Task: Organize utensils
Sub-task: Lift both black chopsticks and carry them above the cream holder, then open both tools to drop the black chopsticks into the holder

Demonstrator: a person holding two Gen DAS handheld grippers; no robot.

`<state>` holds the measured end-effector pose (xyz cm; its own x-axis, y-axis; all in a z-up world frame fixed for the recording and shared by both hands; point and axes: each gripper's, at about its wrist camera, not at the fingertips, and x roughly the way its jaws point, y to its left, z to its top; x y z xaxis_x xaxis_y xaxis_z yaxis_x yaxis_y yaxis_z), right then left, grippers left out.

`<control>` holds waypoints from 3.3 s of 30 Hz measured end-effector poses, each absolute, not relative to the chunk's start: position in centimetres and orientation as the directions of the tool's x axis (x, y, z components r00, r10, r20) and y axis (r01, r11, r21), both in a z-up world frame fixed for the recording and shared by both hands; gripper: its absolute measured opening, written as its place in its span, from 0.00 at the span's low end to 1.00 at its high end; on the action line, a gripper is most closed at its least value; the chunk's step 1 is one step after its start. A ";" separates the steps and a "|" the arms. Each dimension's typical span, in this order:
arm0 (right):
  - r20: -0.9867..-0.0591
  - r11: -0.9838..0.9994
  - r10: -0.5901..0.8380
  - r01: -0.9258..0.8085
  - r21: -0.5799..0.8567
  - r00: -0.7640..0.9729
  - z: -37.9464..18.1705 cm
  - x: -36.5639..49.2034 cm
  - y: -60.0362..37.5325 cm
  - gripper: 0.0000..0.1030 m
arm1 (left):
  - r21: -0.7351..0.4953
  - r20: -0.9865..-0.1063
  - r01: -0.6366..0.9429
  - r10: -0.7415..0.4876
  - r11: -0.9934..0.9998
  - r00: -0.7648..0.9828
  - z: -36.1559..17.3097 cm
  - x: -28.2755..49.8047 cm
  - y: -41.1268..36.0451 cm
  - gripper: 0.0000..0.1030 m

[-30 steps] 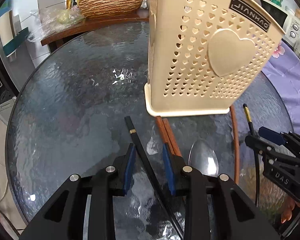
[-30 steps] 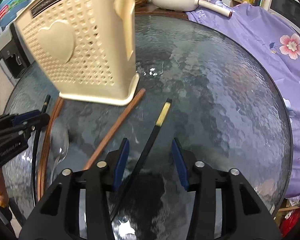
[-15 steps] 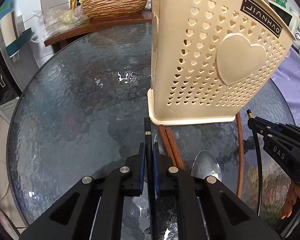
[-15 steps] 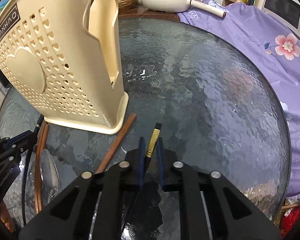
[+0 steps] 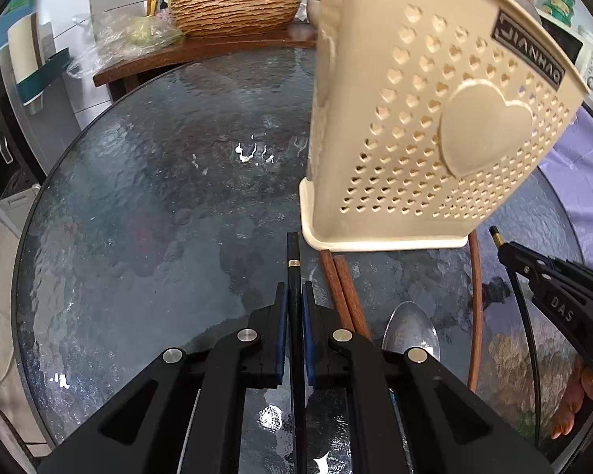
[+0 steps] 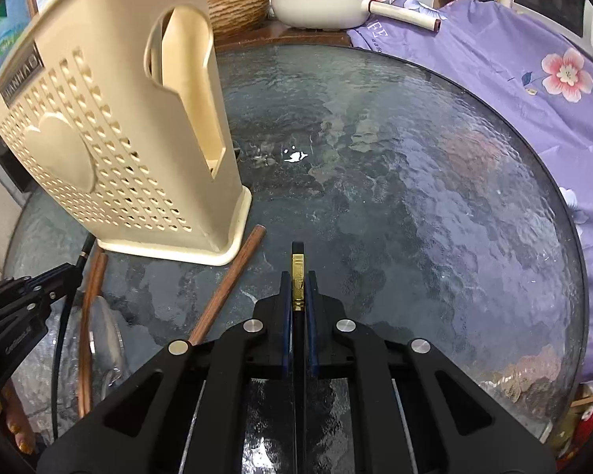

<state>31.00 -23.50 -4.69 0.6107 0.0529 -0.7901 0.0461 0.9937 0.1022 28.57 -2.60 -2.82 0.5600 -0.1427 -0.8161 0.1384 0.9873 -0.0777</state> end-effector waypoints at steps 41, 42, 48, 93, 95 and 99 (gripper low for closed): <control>-0.415 0.902 0.424 -0.338 0.268 0.805 13.9 18.9 -25.2 0.07 | -0.139 -0.504 0.298 -0.327 0.944 0.799 13.2 18.7 -0.2 0.07; -0.415 0.903 0.425 -0.342 0.262 0.805 14.2 18.9 -25.1 0.07 | -0.140 -0.497 0.302 -0.331 0.943 0.802 13.7 18.7 -0.2 0.06; -0.398 0.895 0.442 -0.368 0.250 0.804 17.4 19.9 -24.2 0.07 | -0.137 -0.450 0.342 -0.366 0.930 0.815 17.1 18.6 -0.8 0.06; -0.404 0.959 0.262 -0.191 0.207 0.877 15.5 31.7 -23.3 0.07 | -0.206 -0.544 0.164 -0.252 0.965 0.800 13.1 31.3 -3.2 0.07; -0.405 0.961 0.258 -0.190 0.202 0.877 15.5 31.7 -23.3 0.07 | -0.207 -0.544 0.165 -0.253 0.964 0.800 13.1 31.3 -3.1 0.07; -0.400 0.962 0.256 -0.191 0.197 0.880 15.5 31.5 -23.3 0.08 | -0.218 -0.546 0.173 -0.267 0.961 0.794 13.2 31.2 -3.0 0.08</control>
<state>31.53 -23.32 15.52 0.8799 0.2564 -0.4000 -0.1908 0.9617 0.1966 31.23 -3.04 13.22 0.7939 -0.2670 -0.5463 0.1733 0.9605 -0.2176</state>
